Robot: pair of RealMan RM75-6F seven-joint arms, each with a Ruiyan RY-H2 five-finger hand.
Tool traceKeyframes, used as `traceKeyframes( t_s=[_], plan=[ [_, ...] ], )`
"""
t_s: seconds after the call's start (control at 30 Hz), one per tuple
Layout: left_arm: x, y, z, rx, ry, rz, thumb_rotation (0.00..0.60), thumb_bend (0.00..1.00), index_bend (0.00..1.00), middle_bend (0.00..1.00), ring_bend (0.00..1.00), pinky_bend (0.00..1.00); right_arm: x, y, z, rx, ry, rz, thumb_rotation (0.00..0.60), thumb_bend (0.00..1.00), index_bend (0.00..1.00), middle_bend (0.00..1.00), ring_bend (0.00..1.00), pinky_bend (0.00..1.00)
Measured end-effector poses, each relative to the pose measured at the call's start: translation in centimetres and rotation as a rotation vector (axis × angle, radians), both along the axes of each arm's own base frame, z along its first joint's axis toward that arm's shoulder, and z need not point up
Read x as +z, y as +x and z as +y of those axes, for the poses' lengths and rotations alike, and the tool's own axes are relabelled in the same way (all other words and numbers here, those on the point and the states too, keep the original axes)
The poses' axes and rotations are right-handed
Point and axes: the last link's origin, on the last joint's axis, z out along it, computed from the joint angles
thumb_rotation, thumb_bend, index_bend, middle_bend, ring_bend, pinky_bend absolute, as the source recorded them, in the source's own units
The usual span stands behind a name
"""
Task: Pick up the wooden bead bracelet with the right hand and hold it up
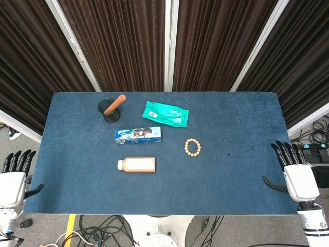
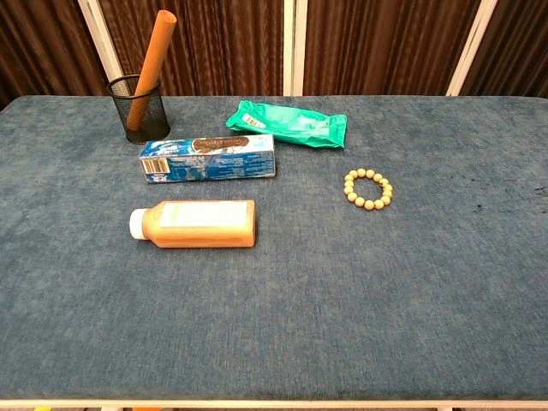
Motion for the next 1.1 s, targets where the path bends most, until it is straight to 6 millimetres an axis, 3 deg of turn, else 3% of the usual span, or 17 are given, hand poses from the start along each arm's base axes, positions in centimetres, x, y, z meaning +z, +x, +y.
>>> traceKeyframes(
  t_s=[0.2,0.3,0.43,0.53,0.63,0.87,1.1],
  plan=[
    [0.0,0.1,0.1,0.008,-0.011,-0.005,0.600,0.00,0.08,0.07,0.01,0.00,-0.1,0.1,-0.1,-0.001,0.014,0.002,0.452,0.13,0.00,0.05,0.00,0.00],
    [0.0,0.2,0.2,0.007,-0.011,-0.010,0.600,0.00,0.08,0.07,0.01,0.00,-0.5,0.5,-0.7,0.020,0.038,-0.003,0.462,0.13,0.00,0.11,0.00,0.00],
    [0.0,0.3,0.1,0.005,-0.012,-0.018,0.600,0.00,0.08,0.07,0.01,0.00,-1.6,1.5,-2.4,0.059,0.096,-0.002,0.572,0.21,0.18,0.23,0.00,0.00],
    [0.0,0.1,0.0,0.013,-0.012,-0.024,0.600,0.00,0.08,0.07,0.01,0.00,-3.0,2.5,-4.4,0.088,0.163,0.014,0.600,0.29,0.26,0.26,0.00,0.00],
    [0.1,0.0,-0.2,0.024,-0.014,-0.033,0.600,0.00,0.08,0.07,0.01,0.00,-5.0,3.7,-6.9,0.115,0.242,0.039,0.600,0.30,0.28,0.26,0.00,0.00],
    [0.3,-0.3,-0.4,0.048,-0.014,-0.041,0.600,0.00,0.08,0.07,0.01,0.00,-11.8,6.6,-13.4,0.178,0.380,0.164,0.600,0.30,0.29,0.27,0.00,0.00],
    [0.3,-0.5,-0.4,0.058,-0.018,-0.047,0.600,0.00,0.08,0.07,0.01,0.00,-17.2,8.1,-15.9,0.232,0.412,0.267,0.600,0.19,0.32,0.30,0.00,0.00]
  ],
)
